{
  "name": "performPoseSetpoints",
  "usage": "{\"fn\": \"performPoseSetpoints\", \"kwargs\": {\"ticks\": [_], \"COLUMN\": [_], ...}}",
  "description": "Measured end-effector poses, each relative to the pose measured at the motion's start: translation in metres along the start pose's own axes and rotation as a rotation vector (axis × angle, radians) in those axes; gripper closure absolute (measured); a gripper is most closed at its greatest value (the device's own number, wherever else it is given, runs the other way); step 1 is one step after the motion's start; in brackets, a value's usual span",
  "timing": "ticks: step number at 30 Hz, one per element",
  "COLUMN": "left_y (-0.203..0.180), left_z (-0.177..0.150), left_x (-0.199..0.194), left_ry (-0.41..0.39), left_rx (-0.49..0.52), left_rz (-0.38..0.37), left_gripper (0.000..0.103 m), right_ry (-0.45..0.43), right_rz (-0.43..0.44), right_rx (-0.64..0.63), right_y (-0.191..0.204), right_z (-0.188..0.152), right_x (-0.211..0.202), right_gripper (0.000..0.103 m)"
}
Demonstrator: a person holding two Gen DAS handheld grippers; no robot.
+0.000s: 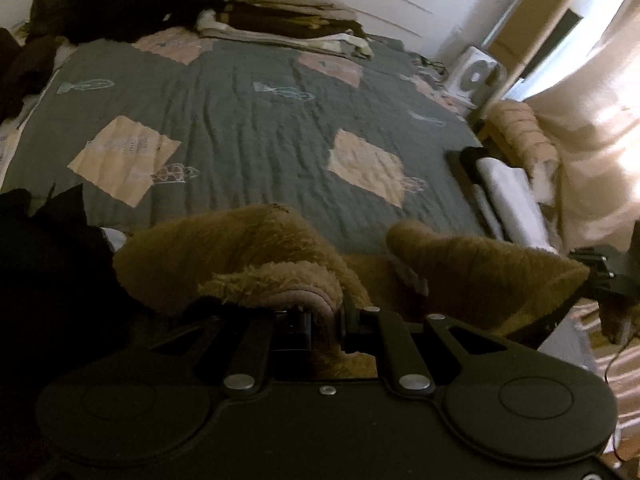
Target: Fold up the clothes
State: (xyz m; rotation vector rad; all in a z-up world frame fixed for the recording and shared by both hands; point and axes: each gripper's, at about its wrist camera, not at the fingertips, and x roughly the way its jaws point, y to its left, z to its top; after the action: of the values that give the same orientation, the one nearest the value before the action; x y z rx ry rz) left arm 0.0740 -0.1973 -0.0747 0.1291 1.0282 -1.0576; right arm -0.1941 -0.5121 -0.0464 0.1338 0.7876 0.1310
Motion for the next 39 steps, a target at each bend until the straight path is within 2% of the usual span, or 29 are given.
{"fn": "performPoseSetpoints", "kwargs": {"ticks": [6, 9, 11, 14, 18, 23, 27, 28, 29, 30, 31, 33, 39], "left_y": [-0.025, -0.027, -0.021, -0.006, 0.020, 0.044, 0.066, 0.070, 0.073, 0.077, 0.078, 0.076, 0.067], "left_z": [0.007, 0.022, 0.033, 0.053, 0.081, 0.117, 0.134, 0.136, 0.137, 0.139, 0.139, 0.138, 0.134], "left_x": [-0.039, -0.033, -0.009, 0.042, 0.124, 0.203, 0.259, 0.268, 0.277, 0.284, 0.285, 0.274, 0.234], "left_ry": [-0.040, -0.019, 0.019, 0.086, 0.148, 0.165, 0.209, 0.222, 0.234, 0.246, 0.251, 0.240, 0.210], "left_rx": [0.002, 0.000, 0.012, 0.019, -0.011, -0.047, -0.078, -0.088, -0.097, -0.102, -0.094, -0.062, 0.019], "left_rz": [-0.066, -0.101, -0.102, -0.076, -0.036, -0.017, 0.025, 0.041, 0.058, 0.072, 0.077, 0.060, 0.002], "left_gripper": [0.091, 0.091, 0.091, 0.091, 0.091, 0.091, 0.086, 0.084, 0.084, 0.083, 0.083, 0.083, 0.079], "right_ry": [0.000, 0.046, 0.101, 0.193, 0.286, 0.374, 0.459, 0.482, 0.495, 0.504, 0.494, 0.462, 0.362], "right_rz": [0.000, 0.027, 0.064, 0.075, 0.055, -0.043, -0.145, -0.167, -0.189, -0.210, -0.214, -0.211, -0.183], "right_rx": [-0.004, 0.020, 0.033, 0.080, 0.175, 0.276, 0.266, 0.255, 0.248, 0.244, 0.248, 0.263, 0.282], "right_y": [0.004, -0.008, -0.027, -0.071, -0.141, -0.220, -0.254, -0.260, -0.265, -0.271, -0.274, -0.280, -0.291], "right_z": [0.034, 0.055, 0.065, 0.073, 0.071, 0.063, 0.054, 0.051, 0.049, 0.046, 0.046, 0.047, 0.055], "right_x": [-0.074, -0.091, -0.081, -0.032, 0.058, 0.151, 0.206, 0.218, 0.226, 0.233, 0.234, 0.231, 0.196], "right_gripper": [0.098, 0.098, 0.098, 0.098, 0.098, 0.098, 0.093, 0.091, 0.084, 0.072, 0.067, 0.054, 0.028]}}
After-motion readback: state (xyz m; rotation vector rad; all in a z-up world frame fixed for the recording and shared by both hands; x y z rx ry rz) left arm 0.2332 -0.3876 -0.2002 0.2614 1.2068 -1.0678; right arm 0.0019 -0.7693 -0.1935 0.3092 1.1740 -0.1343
